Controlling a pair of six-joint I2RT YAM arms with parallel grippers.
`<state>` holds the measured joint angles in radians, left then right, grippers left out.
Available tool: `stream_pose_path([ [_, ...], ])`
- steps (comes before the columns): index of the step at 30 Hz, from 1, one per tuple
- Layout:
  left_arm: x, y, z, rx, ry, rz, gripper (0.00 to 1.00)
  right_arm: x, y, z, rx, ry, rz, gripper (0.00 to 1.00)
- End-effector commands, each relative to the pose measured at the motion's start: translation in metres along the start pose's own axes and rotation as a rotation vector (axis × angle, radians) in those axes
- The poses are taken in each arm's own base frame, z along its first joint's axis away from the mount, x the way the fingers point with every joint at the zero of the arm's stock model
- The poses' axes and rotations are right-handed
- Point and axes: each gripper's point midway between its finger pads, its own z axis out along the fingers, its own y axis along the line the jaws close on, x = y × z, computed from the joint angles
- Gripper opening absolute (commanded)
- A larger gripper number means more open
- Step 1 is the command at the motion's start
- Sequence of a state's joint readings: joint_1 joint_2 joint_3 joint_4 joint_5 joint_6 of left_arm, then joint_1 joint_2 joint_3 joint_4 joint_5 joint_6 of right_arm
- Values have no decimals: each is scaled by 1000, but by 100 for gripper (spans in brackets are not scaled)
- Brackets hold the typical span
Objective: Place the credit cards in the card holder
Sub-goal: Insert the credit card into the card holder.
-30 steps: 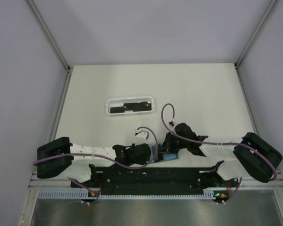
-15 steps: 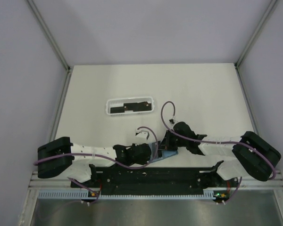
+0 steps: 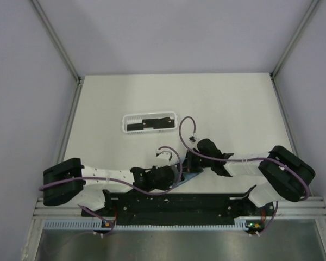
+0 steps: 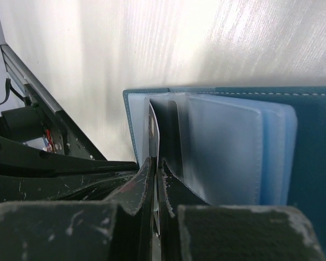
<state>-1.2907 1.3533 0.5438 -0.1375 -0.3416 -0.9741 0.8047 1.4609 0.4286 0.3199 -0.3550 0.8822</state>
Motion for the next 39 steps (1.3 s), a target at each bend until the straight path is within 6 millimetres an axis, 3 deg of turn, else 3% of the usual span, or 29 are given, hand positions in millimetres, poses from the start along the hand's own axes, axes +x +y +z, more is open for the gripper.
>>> stream_pose_path([
  [1,19,21,5,-78,60,37,0,25,-32,-8,133,83,-35,0],
  [15,15,21,6,-92,50,40,0,34,-39,-19,168,119,-58,0],
  [32,13,22,5,-100,44,55,0,39,-31,4,91,210,-81,0],
  [39,13,22,5,-101,44,53,0,18,-35,-7,192,139,-149,24],
])
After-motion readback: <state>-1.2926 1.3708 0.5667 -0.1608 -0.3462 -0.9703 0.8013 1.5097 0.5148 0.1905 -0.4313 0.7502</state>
